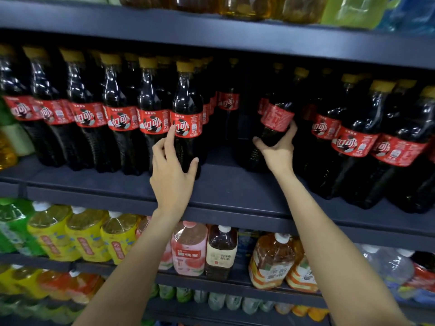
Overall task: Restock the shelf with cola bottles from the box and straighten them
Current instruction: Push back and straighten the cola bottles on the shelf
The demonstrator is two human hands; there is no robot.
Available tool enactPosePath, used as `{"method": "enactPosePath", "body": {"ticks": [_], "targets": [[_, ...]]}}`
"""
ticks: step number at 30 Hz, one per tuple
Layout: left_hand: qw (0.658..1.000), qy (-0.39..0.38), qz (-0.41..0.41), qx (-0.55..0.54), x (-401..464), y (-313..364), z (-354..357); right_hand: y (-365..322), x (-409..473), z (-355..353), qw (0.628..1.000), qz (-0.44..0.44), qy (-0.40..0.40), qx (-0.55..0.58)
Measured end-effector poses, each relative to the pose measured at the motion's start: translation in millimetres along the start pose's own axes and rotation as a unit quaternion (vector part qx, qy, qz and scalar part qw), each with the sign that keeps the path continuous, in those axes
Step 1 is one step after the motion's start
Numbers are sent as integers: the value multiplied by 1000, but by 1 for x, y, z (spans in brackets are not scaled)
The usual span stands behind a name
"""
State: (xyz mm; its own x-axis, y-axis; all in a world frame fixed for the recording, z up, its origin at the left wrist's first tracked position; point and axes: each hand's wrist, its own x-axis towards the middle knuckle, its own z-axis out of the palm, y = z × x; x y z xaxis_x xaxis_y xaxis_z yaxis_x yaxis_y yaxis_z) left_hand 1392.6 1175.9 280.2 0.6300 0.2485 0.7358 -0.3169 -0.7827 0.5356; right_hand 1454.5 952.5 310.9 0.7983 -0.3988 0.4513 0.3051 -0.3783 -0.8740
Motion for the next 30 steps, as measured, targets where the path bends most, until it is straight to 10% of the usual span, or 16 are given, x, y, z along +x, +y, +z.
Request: {"method": "enactPosePath", "body": {"ticks": [14,24,30], "targets": [[999,-29,-4,27,-9,3,1,-10,13,21,977,-4,-207,52],[999,-33,-12,20,-9,4,1,-12,-1,41,997,-8,-15,-72],[999,-26,-14,15,-10,2,4,-26,13,65,990,-69,-64,-102]]}}
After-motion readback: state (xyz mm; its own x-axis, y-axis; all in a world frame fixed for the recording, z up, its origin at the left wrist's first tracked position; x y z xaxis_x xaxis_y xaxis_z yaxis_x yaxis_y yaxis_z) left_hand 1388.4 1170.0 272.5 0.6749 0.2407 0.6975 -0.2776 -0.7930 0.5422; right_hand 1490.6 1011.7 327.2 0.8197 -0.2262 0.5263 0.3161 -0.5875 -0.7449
